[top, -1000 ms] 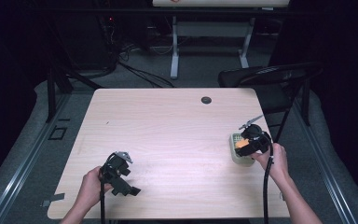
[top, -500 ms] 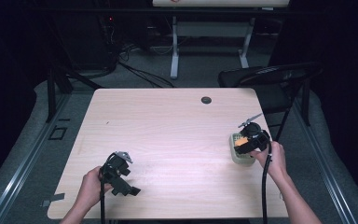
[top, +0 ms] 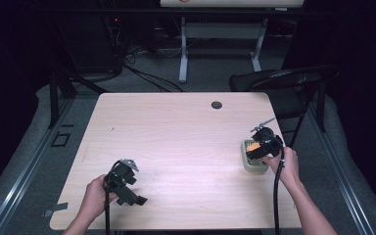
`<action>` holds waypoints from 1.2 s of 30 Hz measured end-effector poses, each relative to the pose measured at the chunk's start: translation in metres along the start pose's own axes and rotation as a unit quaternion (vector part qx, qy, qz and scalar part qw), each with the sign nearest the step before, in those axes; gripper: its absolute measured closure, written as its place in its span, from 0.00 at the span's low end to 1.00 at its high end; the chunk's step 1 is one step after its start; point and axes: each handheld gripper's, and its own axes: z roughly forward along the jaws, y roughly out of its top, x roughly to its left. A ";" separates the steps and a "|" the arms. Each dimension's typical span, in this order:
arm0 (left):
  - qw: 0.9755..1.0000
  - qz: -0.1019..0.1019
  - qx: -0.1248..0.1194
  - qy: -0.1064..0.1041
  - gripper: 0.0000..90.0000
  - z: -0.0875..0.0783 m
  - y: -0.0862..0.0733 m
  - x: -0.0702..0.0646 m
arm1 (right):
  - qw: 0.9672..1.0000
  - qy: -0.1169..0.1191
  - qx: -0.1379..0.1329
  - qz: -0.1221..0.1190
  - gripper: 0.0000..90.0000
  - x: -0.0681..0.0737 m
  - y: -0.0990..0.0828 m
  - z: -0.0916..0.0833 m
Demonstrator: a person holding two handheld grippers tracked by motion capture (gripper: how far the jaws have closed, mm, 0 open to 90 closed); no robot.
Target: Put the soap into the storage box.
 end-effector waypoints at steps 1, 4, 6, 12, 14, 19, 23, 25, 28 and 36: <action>1.000 -0.001 -0.001 0.000 0.01 0.000 0.000 0.000 | 1.000 0.001 0.004 -0.002 0.28 -0.001 0.001 0.001; 1.000 -0.003 -0.002 0.001 0.01 0.000 -0.001 0.000 | 1.000 -0.001 0.003 0.001 0.28 -0.002 0.002 0.004; 1.000 -0.003 -0.002 0.008 0.01 0.000 -0.002 0.000 | 1.000 -0.001 0.003 0.001 0.28 -0.003 0.003 0.006; 1.000 -0.005 -0.002 0.002 0.01 -0.001 -0.003 0.000 | 1.000 -0.001 0.000 0.007 0.28 -0.007 0.004 0.011; 1.000 -0.006 -0.002 0.010 0.01 -0.002 -0.004 0.000 | 1.000 0.000 0.001 0.009 0.28 -0.009 0.004 0.012; 1.000 -0.007 -0.002 0.003 0.01 -0.002 -0.005 0.000 | 1.000 0.004 -0.009 0.022 0.28 -0.013 0.004 0.016; 1.000 -0.010 -0.002 0.005 0.01 -0.003 -0.006 0.000 | 0.999 0.016 -0.017 0.031 0.28 -0.016 0.003 0.018; 1.000 -0.010 -0.002 0.004 0.01 -0.003 -0.006 0.000 | 0.999 0.017 -0.019 0.034 0.28 -0.016 0.002 0.020; 1.000 -0.010 -0.003 0.005 0.01 -0.003 -0.007 0.000 | 0.999 0.015 -0.015 0.034 0.28 -0.016 0.001 0.023; 1.000 -0.009 -0.004 0.006 0.01 -0.003 -0.007 0.000 | 0.999 0.023 -0.019 0.043 0.27 -0.017 -0.001 0.025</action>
